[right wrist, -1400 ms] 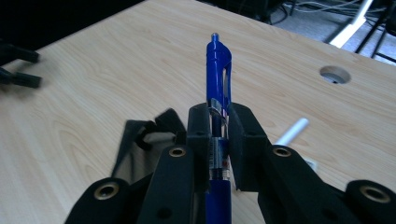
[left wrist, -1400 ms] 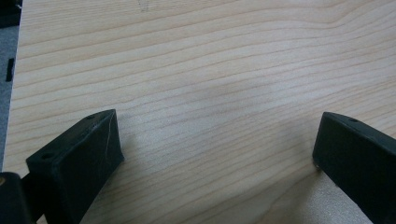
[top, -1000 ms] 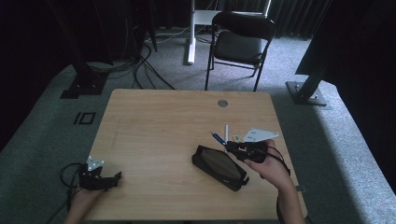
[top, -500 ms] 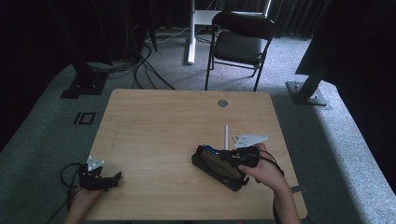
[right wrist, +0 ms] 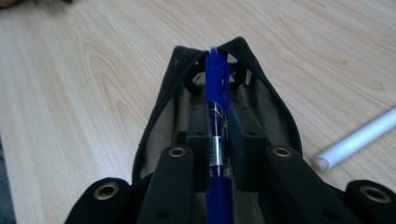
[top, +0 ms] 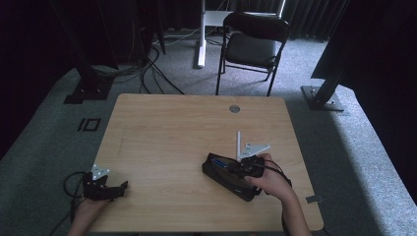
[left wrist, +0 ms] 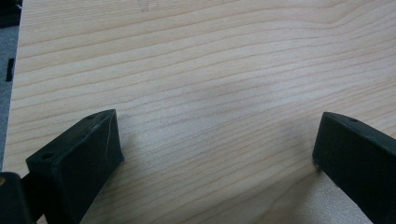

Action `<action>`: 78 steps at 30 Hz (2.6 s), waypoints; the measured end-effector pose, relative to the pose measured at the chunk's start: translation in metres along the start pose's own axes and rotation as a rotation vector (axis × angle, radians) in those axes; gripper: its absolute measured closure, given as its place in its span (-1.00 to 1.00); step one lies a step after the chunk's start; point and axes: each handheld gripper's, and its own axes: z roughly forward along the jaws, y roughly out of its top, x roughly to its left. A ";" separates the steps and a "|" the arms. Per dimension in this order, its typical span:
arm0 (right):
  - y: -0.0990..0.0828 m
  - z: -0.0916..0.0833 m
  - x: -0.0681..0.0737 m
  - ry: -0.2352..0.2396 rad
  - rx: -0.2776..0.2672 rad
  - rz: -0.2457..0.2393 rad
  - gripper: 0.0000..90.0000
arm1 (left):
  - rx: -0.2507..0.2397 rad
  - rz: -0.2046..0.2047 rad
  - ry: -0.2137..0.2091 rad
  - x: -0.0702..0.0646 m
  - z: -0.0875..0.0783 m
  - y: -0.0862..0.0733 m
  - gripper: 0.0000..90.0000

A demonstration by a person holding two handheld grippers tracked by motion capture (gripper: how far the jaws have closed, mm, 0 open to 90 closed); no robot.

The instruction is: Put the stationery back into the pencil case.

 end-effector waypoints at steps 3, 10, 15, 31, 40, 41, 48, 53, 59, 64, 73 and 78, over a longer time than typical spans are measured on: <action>0.001 0.003 0.000 -0.002 0.020 -0.010 0.77 | 0.000 0.000 0.000 0.000 0.000 0.000 -0.97; 0.004 0.011 0.004 -0.008 0.051 -0.011 0.77 | 0.000 0.000 0.000 0.000 0.000 0.000 -0.97; 0.006 0.017 0.004 -0.018 0.082 -0.015 0.77 | 0.000 0.000 0.000 0.000 0.000 0.000 -0.97; 0.007 0.036 0.006 -0.015 0.149 -0.019 0.77 | 0.000 0.000 0.000 0.000 0.000 0.000 -0.97; 0.006 0.042 0.006 -0.024 0.178 -0.019 0.76 | 0.000 0.000 0.000 0.000 0.000 0.000 -0.97; 0.005 0.043 0.006 -0.030 0.178 -0.021 0.77 | 0.000 0.000 0.000 0.000 0.000 0.000 -0.97; 0.003 0.046 0.004 -0.018 0.198 -0.015 0.76 | 0.000 0.000 0.000 0.000 0.000 0.000 -0.97; 0.002 0.047 0.004 -0.018 0.209 -0.023 0.76 | 0.000 0.000 0.000 0.000 0.000 0.000 -0.97; 0.001 0.047 0.003 -0.013 0.213 -0.014 0.70 | 0.000 0.000 0.000 0.000 0.000 0.000 -0.97; 0.004 0.038 0.005 -0.006 0.187 -0.027 0.67 | 0.000 0.000 0.000 0.000 0.000 0.000 -0.97; 0.011 0.010 0.005 0.002 0.091 -0.017 0.60 | 0.000 0.000 0.000 0.000 0.000 0.000 -0.97; 0.013 -0.002 0.003 0.005 0.036 -0.010 0.57 | 0.000 0.000 0.000 0.000 0.000 0.000 -0.97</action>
